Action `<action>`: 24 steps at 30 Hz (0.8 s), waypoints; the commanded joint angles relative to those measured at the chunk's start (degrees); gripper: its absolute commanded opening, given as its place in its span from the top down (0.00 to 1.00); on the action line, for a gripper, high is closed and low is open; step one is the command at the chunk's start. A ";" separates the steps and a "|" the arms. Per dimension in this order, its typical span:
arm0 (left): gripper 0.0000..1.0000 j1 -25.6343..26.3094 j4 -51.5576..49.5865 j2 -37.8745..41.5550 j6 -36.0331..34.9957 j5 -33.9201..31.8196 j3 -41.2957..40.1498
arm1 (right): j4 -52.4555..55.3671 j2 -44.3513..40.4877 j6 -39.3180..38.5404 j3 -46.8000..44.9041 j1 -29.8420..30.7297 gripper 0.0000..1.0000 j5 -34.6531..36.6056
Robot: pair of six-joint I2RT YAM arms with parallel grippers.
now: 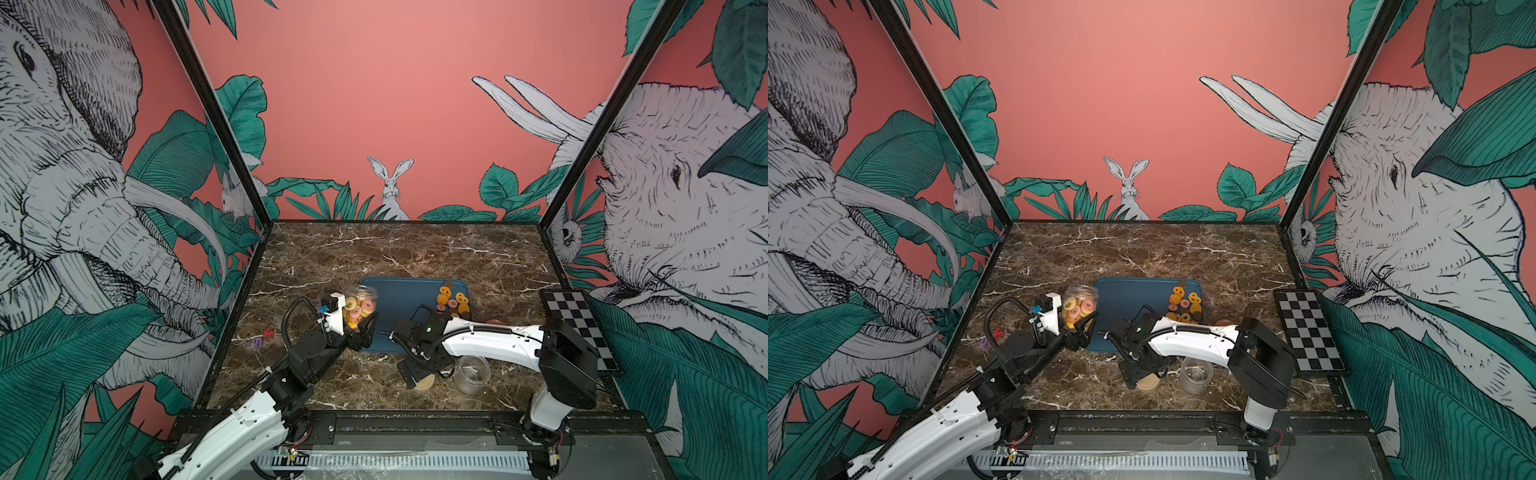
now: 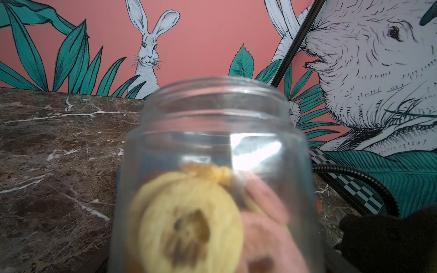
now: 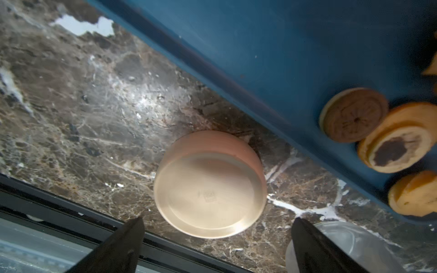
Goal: Pour the cookies out of the jar
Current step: Place the lid at the center of the board, then pour the cookies in the jar onto the tray.
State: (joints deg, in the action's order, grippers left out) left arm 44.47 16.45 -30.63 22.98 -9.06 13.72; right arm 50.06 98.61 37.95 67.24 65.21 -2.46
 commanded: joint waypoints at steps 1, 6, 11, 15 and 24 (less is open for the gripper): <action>1.00 -0.17 4.79 0.57 -0.60 -0.76 1.64 | 2.22 -2.72 -0.25 1.60 0.18 0.01 1.58; 1.00 -0.17 5.39 -2.17 -1.09 2.38 2.20 | 10.14 -8.67 0.11 7.39 0.27 0.01 13.49; 1.00 -0.17 9.43 -3.62 -0.01 4.96 0.95 | 25.29 -13.02 7.05 17.60 0.10 0.01 37.70; 1.00 -0.18 4.62 -7.18 1.85 8.87 3.95 | 28.71 -16.75 11.61 18.26 -1.31 0.01 48.66; 1.00 -0.21 -5.67 -15.50 7.34 9.56 9.24 | 9.75 -26.51 6.07 8.94 -3.89 0.01 42.31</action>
State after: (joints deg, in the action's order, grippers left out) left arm 44.47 9.87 -44.84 27.29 0.03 18.02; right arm 65.89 74.35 44.60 78.28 61.47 39.79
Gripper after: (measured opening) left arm 0.878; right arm 0.991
